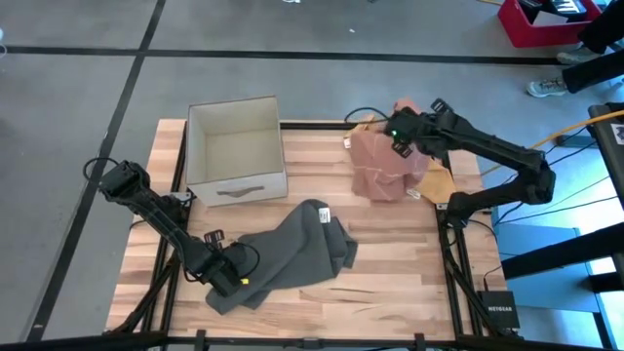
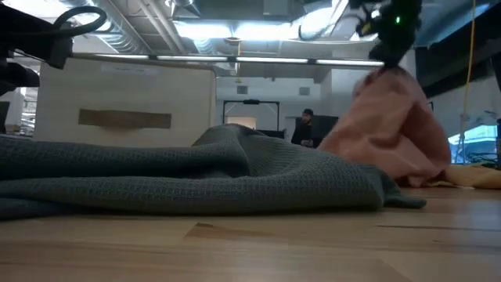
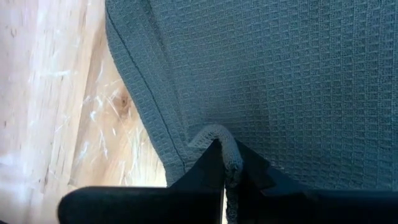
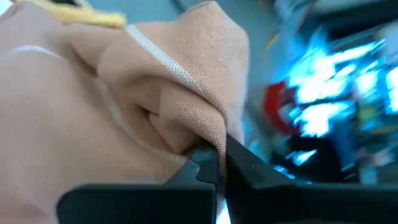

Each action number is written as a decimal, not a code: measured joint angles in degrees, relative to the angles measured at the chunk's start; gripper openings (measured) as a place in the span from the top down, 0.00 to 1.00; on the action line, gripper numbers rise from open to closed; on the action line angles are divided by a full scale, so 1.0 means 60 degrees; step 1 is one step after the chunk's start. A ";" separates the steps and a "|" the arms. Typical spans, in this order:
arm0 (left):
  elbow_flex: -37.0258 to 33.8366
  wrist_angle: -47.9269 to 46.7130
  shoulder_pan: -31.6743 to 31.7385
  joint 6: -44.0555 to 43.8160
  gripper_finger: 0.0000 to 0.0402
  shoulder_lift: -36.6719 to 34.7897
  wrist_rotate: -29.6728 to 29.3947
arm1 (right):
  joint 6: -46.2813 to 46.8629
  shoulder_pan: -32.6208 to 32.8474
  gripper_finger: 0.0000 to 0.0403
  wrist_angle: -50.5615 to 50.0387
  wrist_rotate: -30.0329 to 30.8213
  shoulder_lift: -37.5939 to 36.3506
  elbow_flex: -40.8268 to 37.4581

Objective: Fold towel
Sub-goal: Fold the grey towel

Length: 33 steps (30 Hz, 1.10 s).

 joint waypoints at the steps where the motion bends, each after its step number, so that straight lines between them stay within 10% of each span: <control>1: 0.0000 0.0000 0.0000 -0.0003 0.98 0.0000 0.0000 | 0.0060 -0.0273 0.94 0.0172 -0.0394 0.0008 -0.0202; 8: 0.0000 0.0013 0.0000 0.0027 0.98 0.0000 0.0005 | -0.0147 -0.1397 0.65 0.0260 -0.2791 0.0035 -0.0850; 18: 0.0276 -0.0355 0.0018 0.0034 0.98 0.0000 0.0016 | 0.0796 -0.0822 0.37 -0.0799 -0.5408 -0.0145 0.1966; 33: 0.1333 -0.1411 -0.0835 -0.0740 0.98 -0.0525 -0.0764 | -0.0638 0.2417 0.34 0.9440 -0.8079 0.0679 -0.3968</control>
